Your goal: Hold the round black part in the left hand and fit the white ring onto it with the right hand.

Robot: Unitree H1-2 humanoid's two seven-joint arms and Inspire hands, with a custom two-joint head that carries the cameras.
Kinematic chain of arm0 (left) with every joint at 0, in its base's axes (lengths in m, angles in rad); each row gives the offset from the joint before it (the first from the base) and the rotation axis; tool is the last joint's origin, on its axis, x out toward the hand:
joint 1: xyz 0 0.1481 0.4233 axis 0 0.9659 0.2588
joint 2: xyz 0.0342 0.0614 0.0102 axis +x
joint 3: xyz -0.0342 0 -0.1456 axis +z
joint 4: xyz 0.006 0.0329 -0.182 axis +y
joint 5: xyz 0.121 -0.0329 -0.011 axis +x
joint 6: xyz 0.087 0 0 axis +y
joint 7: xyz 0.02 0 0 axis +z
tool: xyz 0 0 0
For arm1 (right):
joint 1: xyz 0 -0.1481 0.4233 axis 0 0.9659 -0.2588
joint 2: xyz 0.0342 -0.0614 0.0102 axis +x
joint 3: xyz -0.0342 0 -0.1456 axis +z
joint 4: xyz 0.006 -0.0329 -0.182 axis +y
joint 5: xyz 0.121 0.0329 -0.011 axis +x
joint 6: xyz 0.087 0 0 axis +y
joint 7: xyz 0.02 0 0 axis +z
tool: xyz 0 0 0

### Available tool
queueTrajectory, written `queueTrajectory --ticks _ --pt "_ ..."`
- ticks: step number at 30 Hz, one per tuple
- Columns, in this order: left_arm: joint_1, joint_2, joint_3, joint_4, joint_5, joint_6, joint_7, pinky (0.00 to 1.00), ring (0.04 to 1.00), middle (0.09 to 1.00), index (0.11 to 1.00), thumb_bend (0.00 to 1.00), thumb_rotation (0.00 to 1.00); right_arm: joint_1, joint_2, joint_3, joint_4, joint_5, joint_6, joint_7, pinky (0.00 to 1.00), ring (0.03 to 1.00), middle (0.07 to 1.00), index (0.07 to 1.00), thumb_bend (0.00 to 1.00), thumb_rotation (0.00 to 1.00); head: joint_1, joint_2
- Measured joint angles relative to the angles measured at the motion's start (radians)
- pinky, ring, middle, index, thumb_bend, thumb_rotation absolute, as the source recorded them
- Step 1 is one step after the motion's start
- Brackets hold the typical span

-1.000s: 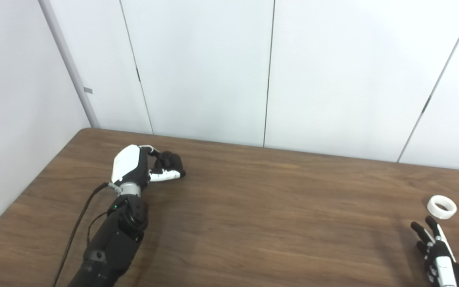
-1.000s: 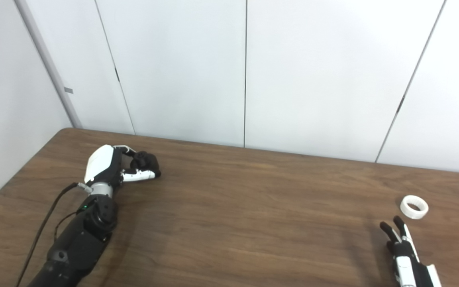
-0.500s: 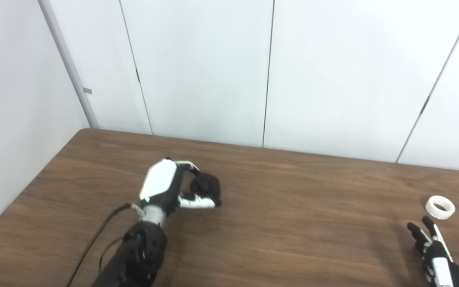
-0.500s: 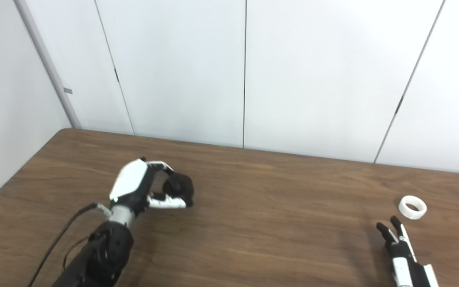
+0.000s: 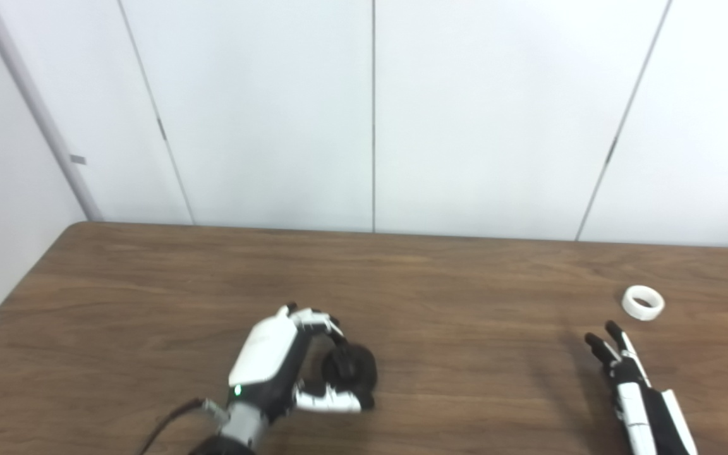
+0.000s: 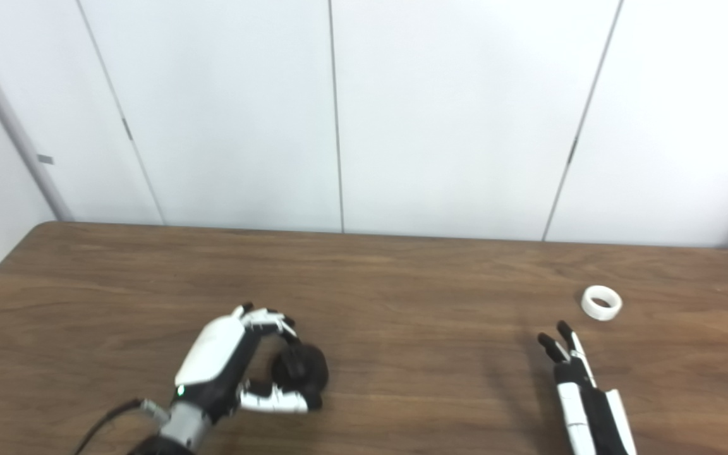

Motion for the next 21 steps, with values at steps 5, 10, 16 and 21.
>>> queueTrajectory --ticks 5,10,16,21 --pt "0.037 -0.016 -0.029 -0.004 0.004 -0.077 -0.002 1.0 0.898 0.813 0.482 0.52 0.05 0.0 0.009 0.014 -0.017 -0.013 0.025 -0.019 1.0 0.947 0.904 0.969 0.56 1.0 -0.037 0.032" --pt "0.088 -0.04 -0.06 -0.004 0.03 -0.119 -0.004 1.0 0.906 0.823 0.483 0.52 0.05 0.0 0.017 0.027 -0.045 -0.036 0.057 -0.036 1.0 0.954 0.902 0.975 0.58 1.0 -0.069 0.06" --pt "0.138 -0.049 -0.081 0.001 0.066 -0.165 -0.005 1.0 0.914 0.829 0.484 0.52 0.06 0.0 0.02 0.036 -0.059 -0.04 0.073 -0.038 1.0 0.948 0.901 0.974 0.57 1.0 -0.097 0.09" --pt "0.147 -0.06 -0.082 0.009 0.073 -0.194 -0.004 1.0 0.907 0.824 0.484 0.52 0.06 0.001 0.027 0.046 -0.085 -0.045 0.112 -0.04 1.0 0.965 0.904 0.974 0.56 1.0 -0.117 0.112"
